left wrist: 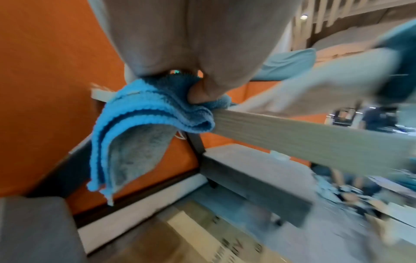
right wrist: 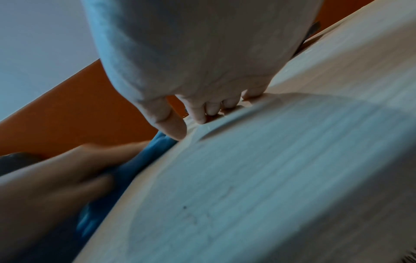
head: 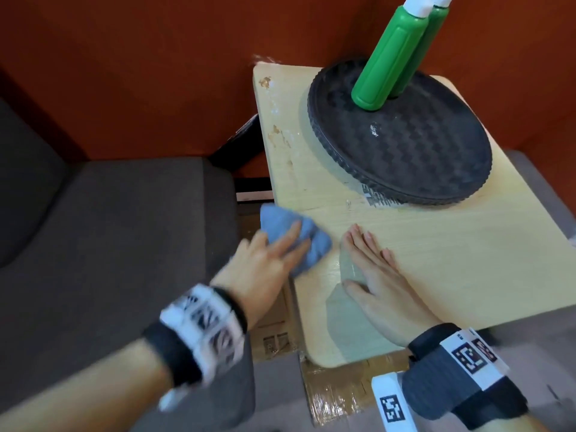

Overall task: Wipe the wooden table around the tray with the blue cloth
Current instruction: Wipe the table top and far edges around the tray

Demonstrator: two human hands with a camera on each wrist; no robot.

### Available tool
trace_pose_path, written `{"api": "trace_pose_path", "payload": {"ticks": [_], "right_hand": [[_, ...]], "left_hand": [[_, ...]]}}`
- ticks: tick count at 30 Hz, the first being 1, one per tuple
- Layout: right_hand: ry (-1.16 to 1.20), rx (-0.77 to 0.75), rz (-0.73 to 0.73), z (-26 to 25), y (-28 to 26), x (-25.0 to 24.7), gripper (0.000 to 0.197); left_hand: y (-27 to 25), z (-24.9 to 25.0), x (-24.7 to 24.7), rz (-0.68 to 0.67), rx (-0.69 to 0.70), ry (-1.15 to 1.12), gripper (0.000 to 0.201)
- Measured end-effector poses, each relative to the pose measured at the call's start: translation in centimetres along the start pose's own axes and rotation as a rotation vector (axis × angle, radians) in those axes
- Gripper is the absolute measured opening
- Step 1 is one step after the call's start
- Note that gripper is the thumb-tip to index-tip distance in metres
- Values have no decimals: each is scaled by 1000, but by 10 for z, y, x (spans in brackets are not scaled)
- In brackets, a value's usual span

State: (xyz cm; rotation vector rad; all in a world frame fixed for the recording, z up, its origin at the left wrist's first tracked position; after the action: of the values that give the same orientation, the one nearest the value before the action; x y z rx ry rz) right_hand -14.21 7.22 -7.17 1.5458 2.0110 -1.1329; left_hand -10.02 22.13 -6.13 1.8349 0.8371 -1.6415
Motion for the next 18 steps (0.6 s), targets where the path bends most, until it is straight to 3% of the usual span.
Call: {"api": "trace_pose_path", "payload": {"ticks": [2, 4, 8, 10, 11, 13, 15, 18], "right_hand": [[5, 0, 1, 0, 0, 0, 72], [6, -1, 1, 0, 0, 1, 72], [29, 5, -14, -2, -2, 0, 71], [38, 4, -20, -1, -3, -1, 69], [48, 2, -21, 0, -3, -1, 68], [80, 0, -23, 0, -2, -2, 67], [89, 9, -34, 0, -2, -2, 68], [83, 16, -34, 0, -1, 1, 74]], "left_hand": [[-41, 30, 7, -2, 117, -15, 66], [-44, 33, 10, -39, 138, 1, 66], [38, -26, 4, -110, -50, -7, 68], [51, -35, 7, -223, -94, -57, 71], [42, -29, 4, -201, -89, -52, 71], [5, 0, 1, -87, 14, -15, 70], [-38, 29, 5, -94, 127, -39, 70], [-33, 26, 7, -101, 183, -4, 72]]}}
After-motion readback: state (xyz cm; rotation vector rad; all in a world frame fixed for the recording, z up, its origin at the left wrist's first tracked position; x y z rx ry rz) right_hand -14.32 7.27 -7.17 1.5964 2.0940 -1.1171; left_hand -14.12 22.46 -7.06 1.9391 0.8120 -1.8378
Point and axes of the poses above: each hand's wrist, its own y-axis towards the middle knuckle, its own x-axis out of the palm, z = x × y, the point moved 8 cm from there along y, towards the middle knuckle, and after that the axes turned 14 degrees about y, right-handed, at the moved point
